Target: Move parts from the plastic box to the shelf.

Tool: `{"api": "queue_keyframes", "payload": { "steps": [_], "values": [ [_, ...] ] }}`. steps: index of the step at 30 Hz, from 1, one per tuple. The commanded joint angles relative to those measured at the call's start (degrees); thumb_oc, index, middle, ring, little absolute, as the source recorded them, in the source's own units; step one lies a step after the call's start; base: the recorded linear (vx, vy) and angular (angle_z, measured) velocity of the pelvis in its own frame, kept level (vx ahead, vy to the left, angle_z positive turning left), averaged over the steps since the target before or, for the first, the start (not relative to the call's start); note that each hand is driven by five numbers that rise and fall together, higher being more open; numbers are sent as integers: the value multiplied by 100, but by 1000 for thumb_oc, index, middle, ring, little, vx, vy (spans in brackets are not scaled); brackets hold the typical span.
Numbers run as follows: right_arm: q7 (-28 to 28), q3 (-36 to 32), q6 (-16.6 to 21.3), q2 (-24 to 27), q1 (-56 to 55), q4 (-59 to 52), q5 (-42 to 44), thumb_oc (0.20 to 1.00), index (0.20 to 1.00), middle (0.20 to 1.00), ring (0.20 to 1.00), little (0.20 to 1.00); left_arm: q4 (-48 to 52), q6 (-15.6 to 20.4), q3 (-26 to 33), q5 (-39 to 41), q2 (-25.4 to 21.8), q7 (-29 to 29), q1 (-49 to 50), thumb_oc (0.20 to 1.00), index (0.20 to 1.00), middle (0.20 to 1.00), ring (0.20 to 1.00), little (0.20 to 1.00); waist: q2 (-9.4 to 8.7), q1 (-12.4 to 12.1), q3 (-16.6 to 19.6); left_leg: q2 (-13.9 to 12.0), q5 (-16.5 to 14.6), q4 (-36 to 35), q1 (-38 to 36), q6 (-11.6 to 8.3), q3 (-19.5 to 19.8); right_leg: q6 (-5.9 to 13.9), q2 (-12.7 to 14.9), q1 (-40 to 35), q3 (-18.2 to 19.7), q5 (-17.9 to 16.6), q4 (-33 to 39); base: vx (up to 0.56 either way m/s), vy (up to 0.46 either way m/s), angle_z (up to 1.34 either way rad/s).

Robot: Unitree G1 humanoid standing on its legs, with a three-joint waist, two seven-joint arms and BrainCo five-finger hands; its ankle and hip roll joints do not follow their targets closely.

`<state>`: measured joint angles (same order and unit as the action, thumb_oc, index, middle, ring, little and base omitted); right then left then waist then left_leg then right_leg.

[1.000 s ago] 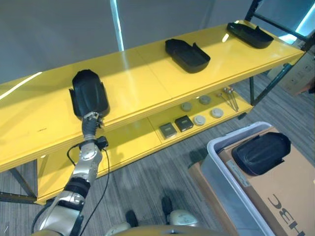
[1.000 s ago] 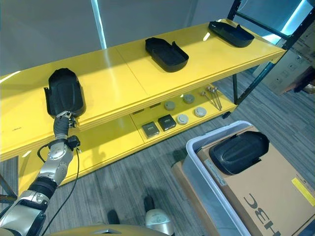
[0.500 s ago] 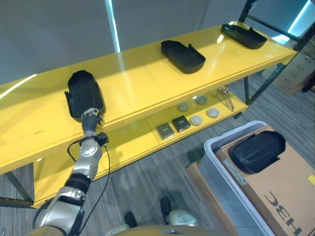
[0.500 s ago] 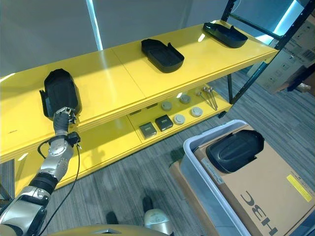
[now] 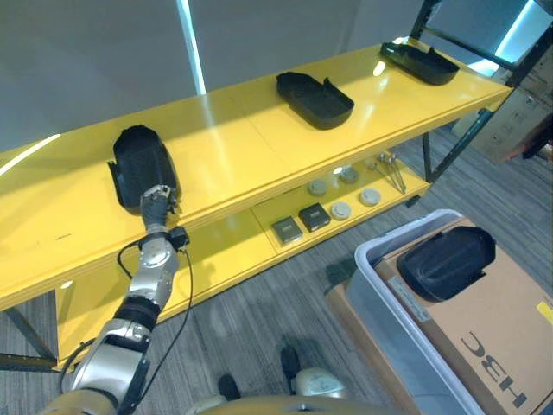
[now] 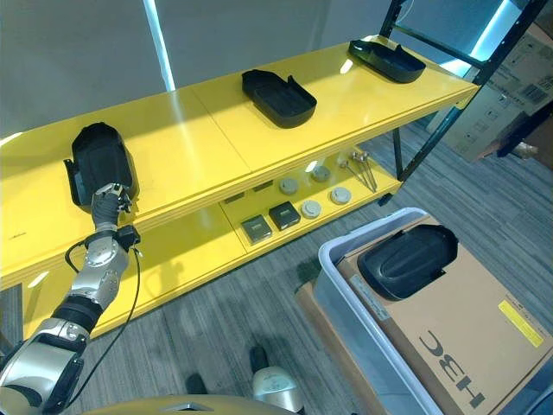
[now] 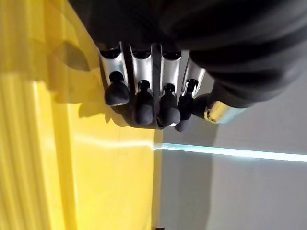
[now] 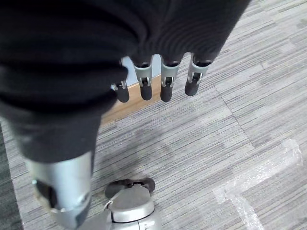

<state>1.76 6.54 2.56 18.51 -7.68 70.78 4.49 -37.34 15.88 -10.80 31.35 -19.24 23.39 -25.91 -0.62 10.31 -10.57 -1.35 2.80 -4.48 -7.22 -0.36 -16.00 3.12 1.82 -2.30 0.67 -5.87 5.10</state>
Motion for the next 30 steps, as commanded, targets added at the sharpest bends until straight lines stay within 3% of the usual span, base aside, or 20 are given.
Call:
{"api": "queue_keyframes", "payload": {
  "steps": [1, 30],
  "values": [
    [37, 231, 65, 213, -155, 358, -99, 1000, 1000, 1000, 1000, 1000, -614, 152, 255, 21, -208, 37, -720, 200, 200, 200, 200, 200, 28, 50, 246, -761, -242, 207, 112, -345, 573, 574, 486, -32, 147, 190, -32, 0, 0, 0],
    [22, 437, 23, 307, -135, 333, -152, 1000, 1000, 1000, 1000, 1000, -966, -77, 106, -111, -392, 33, -1224, 200, 200, 200, 200, 200, -59, 125, 186, -816, -258, 308, 189, -369, 566, 578, 437, 35, 230, 226, -107, 0, 0, 0]
  ]
}}
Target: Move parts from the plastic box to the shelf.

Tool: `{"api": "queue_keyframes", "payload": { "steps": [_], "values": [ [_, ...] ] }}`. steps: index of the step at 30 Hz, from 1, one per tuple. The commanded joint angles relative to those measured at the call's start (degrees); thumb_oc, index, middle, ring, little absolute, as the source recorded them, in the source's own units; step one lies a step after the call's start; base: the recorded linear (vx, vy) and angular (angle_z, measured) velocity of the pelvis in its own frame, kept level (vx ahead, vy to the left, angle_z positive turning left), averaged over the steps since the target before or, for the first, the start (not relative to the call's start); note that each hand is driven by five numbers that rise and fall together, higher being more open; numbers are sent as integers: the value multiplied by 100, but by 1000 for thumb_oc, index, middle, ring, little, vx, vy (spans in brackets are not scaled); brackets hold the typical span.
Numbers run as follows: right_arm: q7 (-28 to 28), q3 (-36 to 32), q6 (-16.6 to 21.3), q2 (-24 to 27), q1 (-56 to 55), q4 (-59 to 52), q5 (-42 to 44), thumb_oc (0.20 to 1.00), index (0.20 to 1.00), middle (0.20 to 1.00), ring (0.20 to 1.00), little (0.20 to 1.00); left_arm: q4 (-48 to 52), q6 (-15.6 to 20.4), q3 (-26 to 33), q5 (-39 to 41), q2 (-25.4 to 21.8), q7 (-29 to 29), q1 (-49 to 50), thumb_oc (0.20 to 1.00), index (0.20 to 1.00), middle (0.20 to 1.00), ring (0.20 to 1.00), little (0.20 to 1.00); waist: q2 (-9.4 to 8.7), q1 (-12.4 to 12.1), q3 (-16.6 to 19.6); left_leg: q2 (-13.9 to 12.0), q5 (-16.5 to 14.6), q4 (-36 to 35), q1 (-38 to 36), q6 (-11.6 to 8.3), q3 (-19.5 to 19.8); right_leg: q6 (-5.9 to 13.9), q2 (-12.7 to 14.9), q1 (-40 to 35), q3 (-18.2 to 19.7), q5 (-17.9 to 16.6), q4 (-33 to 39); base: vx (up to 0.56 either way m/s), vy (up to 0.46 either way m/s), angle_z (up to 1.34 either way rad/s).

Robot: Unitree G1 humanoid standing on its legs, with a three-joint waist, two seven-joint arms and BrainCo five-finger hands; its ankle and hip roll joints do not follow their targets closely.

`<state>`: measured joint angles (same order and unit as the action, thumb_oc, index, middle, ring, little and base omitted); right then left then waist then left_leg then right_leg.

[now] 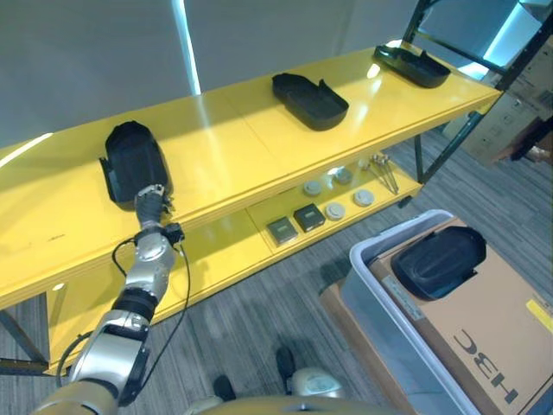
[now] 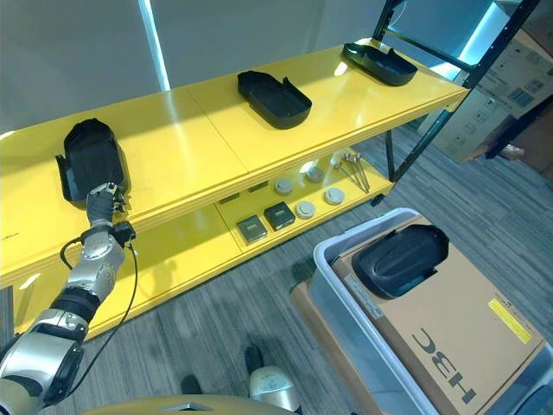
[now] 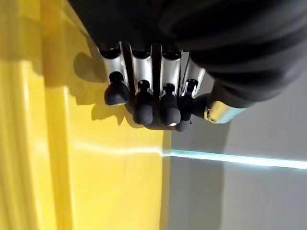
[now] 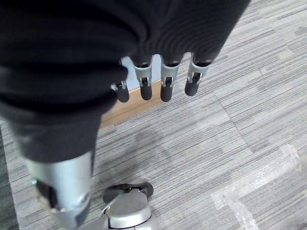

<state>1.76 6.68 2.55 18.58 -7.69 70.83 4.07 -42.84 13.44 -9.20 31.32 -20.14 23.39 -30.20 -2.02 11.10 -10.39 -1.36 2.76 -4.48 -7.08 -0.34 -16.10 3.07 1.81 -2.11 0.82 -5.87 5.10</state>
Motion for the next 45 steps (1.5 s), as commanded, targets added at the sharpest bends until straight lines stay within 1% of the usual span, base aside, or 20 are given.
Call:
{"api": "queue_keyframes", "payload": {
  "steps": [1, 6, 16, 17, 20, 22, 23, 24, 25, 26, 27, 29, 30, 33, 36, 38, 40, 43, 44, 45],
  "values": [
    [24, 427, 22, 301, -131, 328, -106, 1000, 1000, 1000, 1000, 1000, -423, 164, -54, -110, -304, 35, -803, 200, 200, 200, 200, 200, 81, 47, 167, -816, -254, 309, 177, -371, 576, 582, 438, 16, 216, 226, -108, 0, 0, 0],
    [32, 442, 33, 311, -141, 331, -106, 1000, 1000, 1000, 1000, 1000, -523, 91, -45, -2, -382, 92, -933, 200, 200, 200, 200, 200, 73, 69, 159, -820, -254, 338, 221, -370, 574, 585, 430, 54, 242, 220, -120, 0, 0, 0],
    [68, 465, 39, 328, -109, 344, -139, 1000, 1000, 1000, 1000, 1000, -576, 163, -58, 39, -411, 41, -1049, 200, 200, 200, 200, 200, 54, 59, 136, -824, -246, 355, 279, -377, 599, 581, 420, 85, 241, 212, -109, 0, 0, 0],
    [86, 469, 59, 323, -114, 355, -145, 1000, 1000, 1000, 1000, 1000, -550, 320, -69, 78, -411, -3, -1061, 200, 200, 200, 200, 200, 42, 48, 132, -829, -245, 352, 280, -380, 605, 581, 418, 79, 225, 215, -106, 0, 0, 0],
    [123, 450, 72, 310, -117, 360, -173, 1000, 1000, 1000, 1000, 1000, -304, 570, -115, -28, -397, -67, -1052, 200, 200, 200, 200, 200, 37, 5, 141, -816, -244, 339, 289, -374, 633, 584, 427, 75, 191, 205, -88, -28, 35, 0],
    [159, 453, 61, 309, -118, 336, -219, 1000, 1000, 1000, 1000, 1000, 19, 713, -174, -84, -367, 14, -1008, 200, 200, 200, 200, 200, 39, -44, 142, -810, -244, 337, 297, -370, 667, 585, 433, 68, 157, 204, -86, -43, 54, 1],
    [190, 442, 54, 309, -116, 330, -259, 1000, 1000, 1000, 1000, 1000, 339, 804, -214, -179, -351, 37, -944, 300, 300, 300, 300, 300, 40, -85, 139, -802, -247, 338, 293, -365, 692, 584, 437, 51, 131, 206, -84, -50, 78, 4],
    [219, 418, 34, 304, -112, 338, -270, 1000, 1000, 1000, 1000, 1000, 825, 796, -256, -373, -377, 59, -821, 1000, 1000, 1000, 1000, 1000, 38, -140, 139, -792, -257, 355, 297, -362, 727, 582, 445, 34, 95, 210, -86, -75, 102, 8],
    [254, 378, 0, 286, -97, 343, -320, 1000, 1000, 1000, 1000, 1000, 1556, 649, -342, -553, -366, 71, -632, 1000, 1000, 1000, 1000, 1000, 23, -218, 142, -779, -263, 369, 310, -356, 780, 583, 457, 20, 49, 209, -84, -104, 110, 13],
    [288, 358, -29, 274, -79, 351, -362, 1000, 1000, 1000, 1000, 1000, 2566, 380, -457, -667, -400, 75, -416, 1000, 1000, 1000, 1000, 1000, 13, -319, 138, -756, -281, 387, 332, -349, 857, 589, 473, -7, -10, 200, -58, -89, 81, 11],
    [295, 357, -31, 272, -80, 349, -369, 1000, 1000, 1000, 1000, 1000, 2695, 357, -473, -683, -401, 81, -376, 1000, 1000, 1000, 1000, 1000, 11, -331, 137, -754, -283, 386, 332, -349, 867, 591, 476, -13, -19, 198, -53, -74, 63, 9],
    [336, 342, -62, 259, -70, 325, -433, 1000, 1000, 1000, 1000, 1000, 3380, 199, -525, -744, -376, 0, -187, 1000, 1000, 1000, 1000, 1000, 1, -404, 136, -738, -288, 382, 335, -344, 913, 598, 487, -38, -69, 192, -29, -60, 57, 14],
    [397, 356, -110, 247, -58, 284, -483, 1000, 1000, 1000, 1000, 1000, 3961, 114, -572, -831, -370, -44, -33, 1000, 1000, 1000, 1000, 1000, -9, -473, 141, -726, -287, 366, 333, -347, 956, 605, 501, -64, -131, 191, -14, -68, 67, 21],
    [428, 356, -170, 236, -38, 264, -522, 1000, 1000, 1000, 1000, 1000, 4358, 138, -553, -758, -353, -215, 70, 1000, 1000, 1000, 1000, 1000, -13, -526, 151, -714, -284, 355, 325, -346, 983, 611, 514, -80, -179, 184, -10, -40, 45, 12],
    [469, 357, -197, 217, -17, 289, -540, 1000, 1000, 1000, 1000, 1000, 4816, 49, -571, -597, -353, -645, 188, 1000, 1000, 1000, 1000, 1000, -15, -600, 170, -708, -282, 348, 327, -345, 1007, 620, 532, -95, -241, 183, -10, -44, 37, 8],
    [462, 328, -249, 214, 20, 301, -560, 1000, 1000, 1000, 1000, 1000, 5239, -140, -608, -568, -329, -844, 342, 1000, 1000, 1000, 1000, 1000, -12, -676, 185, -700, -281, 330, 335, -356, 1041, 638, 549, -98, -300, 187, -10, -60, 28, 12],
    [475, 300, -255, 198, 31, 326, -587, 1000, 1000, 1000, 1000, 1000, 5487, -315, -645, -357, -281, -1121, 558, 1000, 1000, 1000, 1000, 1000, -7, -756, 196, -682, -271, 302, 333, -360, 1080, 648, 559, -103, -350, 182, -10, -62, 18, 8],
    [492, 260, -182, 161, 32, 358, -598, 1000, 1000, 1000, 1000, 1000, 5654, -524, -682, -193, -249, -1503, 948, 1000, 1000, 1000, 1000, 1000, -3, -871, 199, -664, -284, 312, 356, -361, 1119, 659, 591, -109, -424, 173, -10, -70, -3, 9],
    [498, 231, 19, 146, 19, 372, -427, 1000, 1000, 1000, 1000, 1000, 5667, -569, -704, -79, -240, -1735, 1173, 1000, 1000, 1000, 1000, 1000, 11, -942, 204, -647, -288, 312, 359, -356, 1143, 659, 609, -123, -459, 170, -10, -53, -12, 17],
    [510, 221, 46, 140, 24, 366, -374, 1000, 1000, 1000, 1000, 1000, 5670, -575, -707, -60, -241, -1810, 1235, 1000, 1000, 1000, 1000, 1000, 14, -956, 206, -642, -288, 308, 357, -354, 1149, 658, 613, -127, -462, 170, -10, -50, -20, 16]
  ]
}}
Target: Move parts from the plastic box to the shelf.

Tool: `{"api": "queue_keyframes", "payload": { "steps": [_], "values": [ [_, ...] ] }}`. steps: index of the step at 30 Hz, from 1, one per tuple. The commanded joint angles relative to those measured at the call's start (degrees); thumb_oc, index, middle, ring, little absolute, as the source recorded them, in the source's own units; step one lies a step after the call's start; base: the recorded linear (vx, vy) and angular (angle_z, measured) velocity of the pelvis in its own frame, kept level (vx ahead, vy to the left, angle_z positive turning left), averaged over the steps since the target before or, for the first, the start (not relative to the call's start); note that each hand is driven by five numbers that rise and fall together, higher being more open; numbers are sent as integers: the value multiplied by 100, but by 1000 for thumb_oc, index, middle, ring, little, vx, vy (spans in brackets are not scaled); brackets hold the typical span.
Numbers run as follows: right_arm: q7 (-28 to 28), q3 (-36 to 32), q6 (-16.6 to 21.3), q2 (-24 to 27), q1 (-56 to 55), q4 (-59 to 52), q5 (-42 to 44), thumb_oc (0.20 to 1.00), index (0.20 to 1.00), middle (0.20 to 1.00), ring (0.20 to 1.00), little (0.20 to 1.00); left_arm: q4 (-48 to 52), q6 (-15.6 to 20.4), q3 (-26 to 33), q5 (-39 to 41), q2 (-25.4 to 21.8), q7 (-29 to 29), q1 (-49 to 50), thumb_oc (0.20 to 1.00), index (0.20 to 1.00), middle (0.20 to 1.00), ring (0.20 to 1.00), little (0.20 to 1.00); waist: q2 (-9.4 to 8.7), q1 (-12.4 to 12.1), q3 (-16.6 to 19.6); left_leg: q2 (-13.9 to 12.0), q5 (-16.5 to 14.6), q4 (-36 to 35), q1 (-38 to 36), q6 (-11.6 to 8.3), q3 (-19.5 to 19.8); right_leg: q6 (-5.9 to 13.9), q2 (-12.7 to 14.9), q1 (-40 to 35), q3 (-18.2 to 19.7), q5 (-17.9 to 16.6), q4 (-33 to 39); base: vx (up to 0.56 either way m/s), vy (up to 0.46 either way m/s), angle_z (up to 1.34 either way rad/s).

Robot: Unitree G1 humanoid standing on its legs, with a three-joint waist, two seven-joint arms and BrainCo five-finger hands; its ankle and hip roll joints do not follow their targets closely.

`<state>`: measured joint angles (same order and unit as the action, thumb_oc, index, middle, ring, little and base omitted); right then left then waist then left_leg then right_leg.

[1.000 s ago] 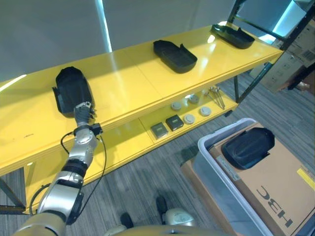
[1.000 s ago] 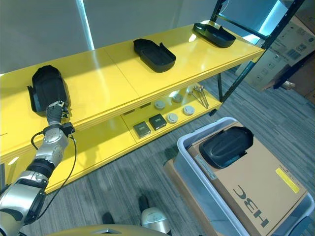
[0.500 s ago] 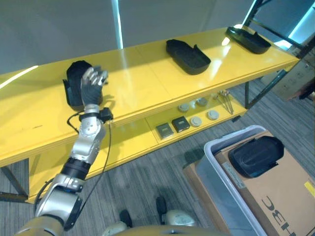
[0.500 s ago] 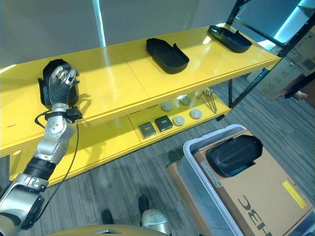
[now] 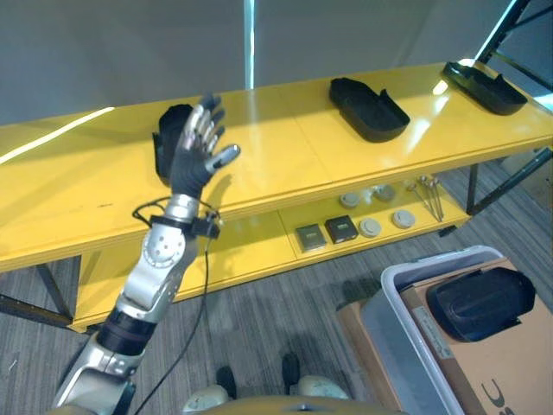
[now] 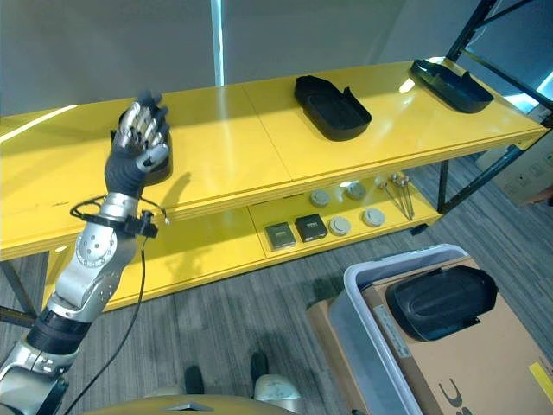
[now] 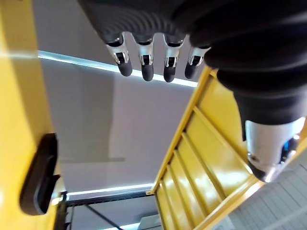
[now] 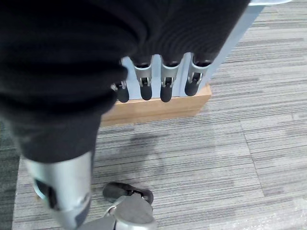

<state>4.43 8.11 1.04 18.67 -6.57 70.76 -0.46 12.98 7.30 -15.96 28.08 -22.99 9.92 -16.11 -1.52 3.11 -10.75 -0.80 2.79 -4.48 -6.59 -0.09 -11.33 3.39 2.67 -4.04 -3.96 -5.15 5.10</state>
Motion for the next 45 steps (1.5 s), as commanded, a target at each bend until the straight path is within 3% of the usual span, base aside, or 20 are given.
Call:
{"api": "queue_keyframes", "payload": {
  "steps": [1, 6, 9, 14, 16, 17, 18, 19, 23, 27, 30, 33, 35, 38, 40, 41, 43, 45],
  "values": [
    [279, 32, 337, 110, -84, 339, 367, 1000, 1000, 1000, 1000, 1000, 71, 50, -57, 327, 24, -690, 48, 1000, 1000, 1000, 1000, 1000, -26, -213, 251, -682, -292, 300, 300, -370, 688, 625, 545, 52, -2, 90, -10, -30, -22, 10],
    [36, -339, 713, 199, -38, -579, 1748, 1000, 1000, 1000, 1000, 1000, 45, 163, 17, 1027, -215, -1669, 907, 1000, 1000, 1000, 1000, 1000, -2, -319, 294, -639, -268, 262, 249, -330, 706, 607, 570, 7, -9, 56, -10, -35, -75, 8],
    [178, -502, 229, 351, -298, -2552, 2418, 1000, 1000, 1000, 1000, 1000, 83, 234, 274, 1456, -266, -2158, 1559, 1000, 1000, 1000, 1000, 1000, -28, -228, 339, -647, -216, 212, 180, -316, 626, 562, 538, 1, 52, 38, -10, -28, -112, 7],
    [146, -639, 73, 406, -821, -4318, 2776, 1000, 1000, 1000, 1000, 1000, -120, 530, 477, 1610, -202, -1987, 2033, 1000, 1000, 1000, 1000, 1000, -63, -39, 447, -603, -158, 123, 137, -289, 714, 494, 386, 107, 324, 17, -10, -52, -136, -7],
    [203, -626, 40, 451, -760, -4558, 2867, 1000, 1000, 1000, 1000, 1000, -159, 673, 588, 1679, -145, -1770, 2106, 1000, 1000, 1000, 1000, 1000, -62, -116, 466, -391, -284, 289, 228, -223, 1066, 482, 322, 181, 580, -9, -10, -74, -31, -28],
    [203, -626, 39, 451, -761, -4559, 2868, 1000, 1000, 1000, 1000, 1000, -159, 673, 588, 1679, -145, -1770, 2106, 1000, 1000, 1000, 1000, 1000, -62, -118, 465, -390, -290, 298, 231, -222, 1064, 483, 323, 180, 582, -8, -10, -115, 12, -76],
    [270, -569, 64, 524, -493, -4613, 3067, 1000, 1000, 1000, 1000, 1000, -140, 657, 751, 1856, -59, -1623, 2147, 1000, 1000, 1000, 1000, 1000, -76, -340, 441, 130, -618, 807, 462, -61, 1826, 509, 279, 257, 1009, -72, -10, -128, 31, -115],
    [353, -552, 56, 556, -324, -4670, 3174, 1000, 1000, 1000, 1000, 1000, -162, 674, 858, 1832, -30, -1626, 2164, 1000, 1000, 1000, 1000, 1000, -85, -436, 409, 337, -780, 1054, 549, 15, 2083, 511, 253, 270, 1202, -94, -10, -175, 52, -186],
    [677, -725, 50, 676, -228, -5208, 3576, 1000, 1000, 1000, 1000, 1000, -210, 622, 1110, 1484, -77, -1765, 2174, 1000, 1000, 1000, 1000, 1000, -70, -410, 318, 504, -950, 1437, 690, 79, 1948, 550, 275, 410, 1377, -221, -10, -136, 104, -142],
    [522, -1141, 297, 683, -615, -5962, 3689, 1000, 1000, 1000, 1000, 1000, -366, 514, 1350, 1546, -266, -1850, 2198, 1000, 1000, 1000, 1000, 1000, 17, -226, 199, 624, -1120, 1668, 747, 220, 1648, 746, 347, 887, 1447, -227, -10, -179, 144, -47],
    [306, -1356, 327, 661, -727, -6189, 3772, 1000, 1000, 1000, 1000, 1000, -386, 412, 1556, 1688, -317, -1967, 2351, 1000, 1000, 1000, 1000, 1000, 75, -252, 97, 626, -1108, 1628, 670, 238, 1367, 855, 536, 1160, 924, -247, -10, -149, 74, -75],
    [78, -1268, 551, 516, -613, -6391, 3709, 1000, 1000, 1000, 1000, 1000, -109, 378, 1816, 1656, -342, -1906, 2626, 1000, 1000, 1000, 1000, 1000, 96, -507, -10, 503, -1028, 1351, 427, 251, 645, 928, 1054, 1168, -426, -558, -10, -189, -22, -175],
    [187, -1195, 732, 474, -566, -6511, 3539, 1000, 1000, 1000, 1000, 1000, -74, 355, 1814, 1758, -355, -1921, 2615, 1000, 1000, 1000, 1000, 1000, 120, -528, -10, 493, -1025, 1297, 386, 305, 507, 884, 1189, 1080, -583, -643, -218, -127, -57, -166],
    [468, -1102, 898, 446, -450, -6774, 3390, 1000, 1000, 1000, 1000, 1000, 9, 258, 1747, 1704, -419, -1813, 2482, 1000, 1000, 1000, 1000, 1000, 187, -527, 55, 440, -980, 1207, 390, 431, 352, 790, 1430, 943, -601, -658, -1123, -131, -119, -65],
    [639, -1065, 978, 445, -333, -6871, 3367, 1000, 1000, 1000, 1000, 1000, 50, 157, 1704, 1763, -453, -1681, 2378, 1000, 1000, 1000, 1000, 1000, 203, -569, 109, 382, -933, 1152, 411, 478, 288, 761, 1531, 827, -686, -608, -1382, -71, -167, -40],
    [745, -1024, 946, 421, -130, -6936, 3182, 1000, 1000, 1000, 1000, 1000, 78, 41, 1700, 1917, -441, -1522, 2276, 1000, 1000, 1000, 1000, 1000, 219, -642, 187, 267, -835, 1024, 394, 468, 163, 735, 1577, 574, -882, -388, -1436, -32, -205, -57],
    [777, -875, 776, 352, 143, -7039, 3168, 1000, 1000, 1000, 1000, 1000, 77, 89, 1687, 1882, -423, -1240, 2193, 1000, 1000, 1000, 1000, 1000, 177, -782, 302, 110, -727, 998, 484, 310, -80, 739, 1508, 226, -1315, -212, -917, -42, -329, -56],
    [834, -797, 735, 337, 168, -7259, 3164, 1000, 1000, 1000, 1000, 1000, 123, 122, 1711, 1922, -340, -1148, 2326, 1000, 1000, 1000, 1000, 1000, 92, -848, 406, -54, -656, 989, 545, 154, -310, 814, 1354, -9, -1518, -227, -311, 4, -389, -118]
  ]
}}
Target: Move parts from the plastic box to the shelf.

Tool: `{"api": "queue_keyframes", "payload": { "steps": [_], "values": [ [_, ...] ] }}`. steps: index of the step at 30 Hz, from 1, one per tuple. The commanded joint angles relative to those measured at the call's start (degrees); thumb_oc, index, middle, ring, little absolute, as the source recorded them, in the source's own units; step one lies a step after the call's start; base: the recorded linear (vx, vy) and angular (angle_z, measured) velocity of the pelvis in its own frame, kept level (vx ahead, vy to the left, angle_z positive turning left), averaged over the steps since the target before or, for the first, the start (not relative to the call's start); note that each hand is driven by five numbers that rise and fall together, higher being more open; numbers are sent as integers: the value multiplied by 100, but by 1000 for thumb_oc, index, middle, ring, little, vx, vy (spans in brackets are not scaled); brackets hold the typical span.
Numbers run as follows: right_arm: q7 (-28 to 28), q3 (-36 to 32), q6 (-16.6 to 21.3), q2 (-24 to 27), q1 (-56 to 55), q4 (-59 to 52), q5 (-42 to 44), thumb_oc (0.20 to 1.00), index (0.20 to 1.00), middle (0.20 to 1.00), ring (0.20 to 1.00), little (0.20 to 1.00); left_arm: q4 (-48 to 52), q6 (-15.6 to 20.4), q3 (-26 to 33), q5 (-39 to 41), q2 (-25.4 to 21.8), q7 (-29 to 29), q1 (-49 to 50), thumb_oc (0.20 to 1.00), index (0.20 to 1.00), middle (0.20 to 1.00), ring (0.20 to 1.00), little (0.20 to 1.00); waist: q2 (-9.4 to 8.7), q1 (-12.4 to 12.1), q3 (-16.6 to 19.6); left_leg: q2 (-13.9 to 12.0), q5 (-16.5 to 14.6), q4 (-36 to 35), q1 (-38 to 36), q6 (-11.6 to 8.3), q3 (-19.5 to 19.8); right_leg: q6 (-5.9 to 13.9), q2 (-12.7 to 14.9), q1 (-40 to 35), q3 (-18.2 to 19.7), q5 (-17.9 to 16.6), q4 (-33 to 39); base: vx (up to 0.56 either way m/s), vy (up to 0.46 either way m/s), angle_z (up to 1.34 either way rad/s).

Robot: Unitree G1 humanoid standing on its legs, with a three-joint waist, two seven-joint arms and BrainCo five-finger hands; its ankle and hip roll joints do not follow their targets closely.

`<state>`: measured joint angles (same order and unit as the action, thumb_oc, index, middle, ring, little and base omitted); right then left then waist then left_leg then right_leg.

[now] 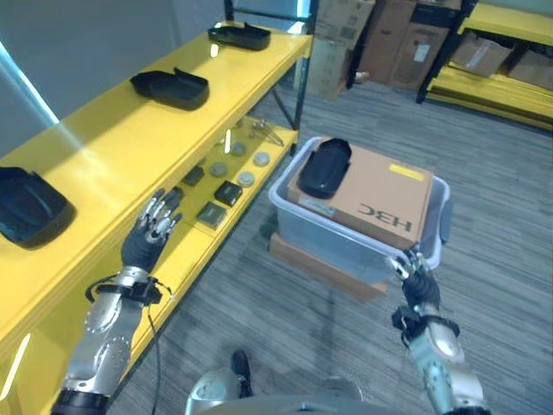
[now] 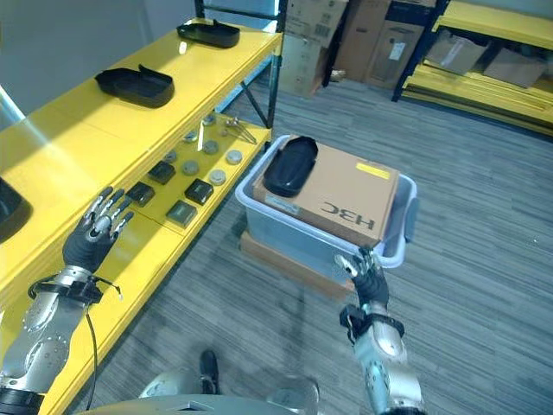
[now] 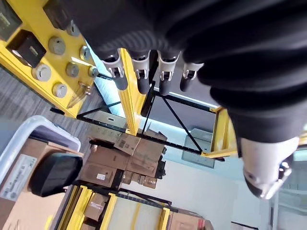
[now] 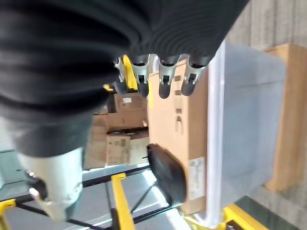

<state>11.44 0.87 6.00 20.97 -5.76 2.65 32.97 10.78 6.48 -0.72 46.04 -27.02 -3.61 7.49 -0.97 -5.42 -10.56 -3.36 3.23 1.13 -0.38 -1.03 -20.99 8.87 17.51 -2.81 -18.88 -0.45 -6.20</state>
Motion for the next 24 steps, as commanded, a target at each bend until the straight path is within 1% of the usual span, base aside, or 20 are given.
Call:
{"api": "queue_keyframes", "payload": {
  "steps": [1, 2, 3, 4, 6, 7, 10, 12, 13, 14, 15, 16, 17, 18, 19, 20, 21, 22, 23, 24],
  "values": [
    [146, -65, 190, 131, 29, -576, -159, 1000, 1000, 1000, 1000, 1000, 380, 187, 196, 181, 93, 206, 22, 1000, 1000, 1000, 1000, 1000, 18, 27, 419, 155, -672, 366, -97, 224, 628, 289, -195, -158, -20, -672, 924, 41, -372, -133],
    [194, -58, 93, 163, -87, -748, -141, 1000, 1000, 1000, 1000, 1000, 420, 118, 185, 315, 149, 139, 110, 1000, 1000, 1000, 1000, 1000, -9, 78, 475, 83, -609, 233, -139, 172, 617, 287, -300, -187, -9, -641, 1069, 36, -254, -81],
    [176, -69, 88, 179, -124, -769, -125, 1000, 1000, 1000, 1000, 1000, 435, 102, 180, 339, 159, 124, 138, 1000, 1000, 1000, 1000, 1000, -16, 95, 490, 65, -586, 188, -155, 155, 619, 279, -330, -186, -2, -634, 1096, 61, -409, -43],
    [-119, -101, 110, 252, -280, -773, 13, 1000, 1000, 1000, 1000, 1000, 431, 97, 92, 259, 213, 11, 233, 1000, 1000, 1000, 1000, 1000, -38, 196, 551, -39, -461, -23, -231, 77, 623, 208, -475, -137, 53, -567, 1120, 44, -306, -27],
    [-174, -105, 147, 271, -317, -781, 52, 1000, 1000, 1000, 1000, 1000, 412, 107, 62, 244, 221, -34, 244, 1000, 1000, 1000, 1000, 1000, -39, 220, 562, -63, -428, -70, -248, 58, 627, 183, -510, -124, 67, -551, 1120, 40, -255, -15],
    [-254, -144, 146, 324, -444, -835, 143, 1000, 1000, 1000, 1000, 1000, 392, 98, 9, 302, 233, -150, 276, 1000, 1000, 1000, 1000, 1000, -49, 288, 593, -138, -348, -170, -284, -1, 631, 106, -622, -99, 99, -502, 1120, 41, -236, -9],
    [-364, -199, 166, 404, -541, -846, 299, 1000, 1000, 1000, 1000, 1000, 382, 112, -51, 321, 259, -212, 298, 1000, 1000, 1000, 1000, 1000, -66, 355, 628, -236, -269, -228, -305, -73, 618, 27, -748, -70, 109, -465, 1120, 34, -256, -3],
    [-517, -259, 220, 475, -576, -774, 415, 1000, 1000, 1000, 1000, 1000, 301, 168, -134, 343, 274, -234, 253, 1000, 1000, 1000, 1000, 1000, -102, 424, 629, -367, -232, -108, -244, -164, 676, -94, -906, -37, 137, -436, 1120, 23, -403, -5],
    [-591, -254, 251, 571, -477, -671, 461, 1000, 1000, 1000, 1000, 1000, 115, 300, -259, 428, 306, -226, 129, 1000, 1000, 1000, 1000, 1000, -146, 474, 558, -526, -266, 287, -74, -242, 765, -228, -1021, -5, 191, -433, 1090, -2, -405, 2],
    [-595, -245, 237, 625, -430, -637, 488, 1000, 1000, 1000, 1000, 1000, 27, 372, -304, 476, 328, -218, 78, 1000, 1000, 1000, 1000, 1000, -170, 488, 507, -607, -228, 551, 38, -280, 807, -285, -1058, 11, 226, -429, 1047, -25, -399, 4],
    [-577, -214, 251, 702, -343, -587, 524, 1000, 1000, 1000, 1000, 1000, -87, 431, -326, 603, 367, -213, 1, 1000, 1000, 1000, 1000, 1000, -180, 486, 414, -733, -26, 1059, 292, -355, 953, -382, -1141, 16, 298, -418, 993, -37, -286, -4],
    [-585, -196, 241, 743, -270, -553, 525, 1000, 1000, 1000, 1000, 1000, -154, 451, -304, 725, 402, -209, -51, 1000, 1000, 1000, 1000, 1000, -180, 476, 320, -808, 149, 1597, 561, -394, 1173, -470, -1226, 21, 396, -395, 933, -22, -352, -31],
    [-641, -149, 259, 784, -119, -390, 450, 1000, 1000, 1000, 1000, 1000, -344, 470, -134, 827, 444, -217, -131, 1000, 1000, 1000, 1000, 1000, -164, 411, 127, -674, 320, 2405, 1012, -315, 1723, -631, -1391, 19, 709, -311, 745, -3, -234, -42],
    [-679, -130, 265, 783, -73, -339, 423, 1000, 1000, 1000, 1000, 1000, -390, 505, -79, 750, 465, -185, -150, 1000, 1000, 1000, 1000, 1000, -153, 369, 83, -509, 353, 2378, 1118, -274, 1892, -639, -1433, 23, 826, -264, 675, 40, -128, -48],
    [-711, -125, 266, 773, -32, -271, 396, 1000, 1000, 1000, 1000, 1000, -428, 523, -29, 691, 484, -181, -155, 1000, 1000, 1000, 1000, 1000, -142, 338, 76, -336, 411, 2156, 1194, -249, 2000, -634, -1463, 36, 905, -224, 631, 45, 13, -61],
    [-710, -125, 265, 771, -24, -255, 397, 1000, 1000, 1000, 1000, 1000, -435, 528, -19, 683, 489, -183, -156, 1000, 1000, 1000, 1000, 1000, -143, 328, 67, -301, 423, 2096, 1190, -244, 2012, -631, -1465, 29, 924, -213, 622, 193, 128, -104],
    [-768, -176, 215, 756, -25, -222, 350, 1000, 1000, 1000, 1000, 1000, -283, 439, 91, 635, 527, -4, -134, 1000, 1000, 1000, 1000, 1000, -62, 272, 62, -104, 639, 890, 1111, -247, 2096, -566, -1502, -36, 982, -157, 573, 217, 152, -106],
    [-801, -197, 209, 744, -53, -223, 316, 1000, 1000, 1000, 1000, 1000, -253, 440, 107, 624, 531, 62, -123, 1000, 1000, 1000, 1000, 1000, -23, 268, 65, -82, 790, 525, 1106, -267, 2098, -548, -1519, -64, 993, -158, 575, 304, 189, -81],
    [-839, -241, 197, 734, -124, -224, 305, 1000, 1000, 1000, 1000, 1000, -227, 448, 152, 631, 530, 132, -102, 1000, 1000, 1000, 1000, 1000, 41, 264, 47, -65, 1122, 160, 1148, -316, 2106, -534, -1545, -112, 1004, -161, 543, 287, 165, -48],
    [-912, -308, 188, 729, -219, -233, 377, 1000, 1000, 1000, 1000, 1000, -211, 404, 246, 693, 514, 156, -75, 1000, 1000, 1000, 1000, 1000, 89, 257, 12, -37, 1366, -160, 1284, -353, 2144, -529, -1553, -164, 995, -131, 441, 292, 163, -36]
  ]
}}
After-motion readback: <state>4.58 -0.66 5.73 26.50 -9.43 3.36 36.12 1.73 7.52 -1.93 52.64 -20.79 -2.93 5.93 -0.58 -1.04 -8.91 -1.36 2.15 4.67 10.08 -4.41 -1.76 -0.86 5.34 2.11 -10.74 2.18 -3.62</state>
